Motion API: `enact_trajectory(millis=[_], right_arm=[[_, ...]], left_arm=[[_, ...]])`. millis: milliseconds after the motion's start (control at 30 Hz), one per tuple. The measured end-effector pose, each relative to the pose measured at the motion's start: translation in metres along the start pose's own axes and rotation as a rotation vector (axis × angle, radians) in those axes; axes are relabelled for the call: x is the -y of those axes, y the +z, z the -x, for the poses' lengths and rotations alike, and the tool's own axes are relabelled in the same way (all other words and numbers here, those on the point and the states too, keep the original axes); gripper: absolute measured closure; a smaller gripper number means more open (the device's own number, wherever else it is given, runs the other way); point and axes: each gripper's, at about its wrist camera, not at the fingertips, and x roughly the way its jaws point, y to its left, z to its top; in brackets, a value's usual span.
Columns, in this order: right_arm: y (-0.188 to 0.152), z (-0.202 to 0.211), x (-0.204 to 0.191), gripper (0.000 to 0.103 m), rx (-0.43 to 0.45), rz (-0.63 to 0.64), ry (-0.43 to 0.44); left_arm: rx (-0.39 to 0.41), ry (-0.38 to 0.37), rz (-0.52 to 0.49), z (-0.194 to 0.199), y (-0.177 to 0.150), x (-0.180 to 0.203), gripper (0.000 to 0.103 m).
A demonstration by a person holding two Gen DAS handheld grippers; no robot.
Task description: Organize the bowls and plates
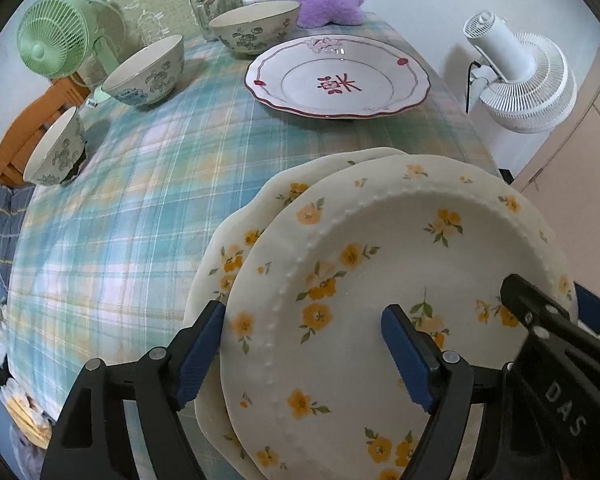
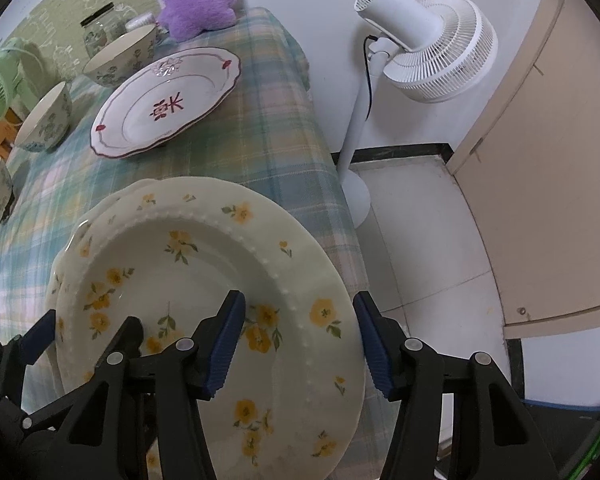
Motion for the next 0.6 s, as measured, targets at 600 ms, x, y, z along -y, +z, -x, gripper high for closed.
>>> enact_trajectory(millis=[600], right_arm=[[0.001,0.005,-0.004,0.048,-0.007,-0.011,-0.010]], left_arm=[[-0.039,-0.136,0.054,0.012,-0.005,-0.025,0.022]])
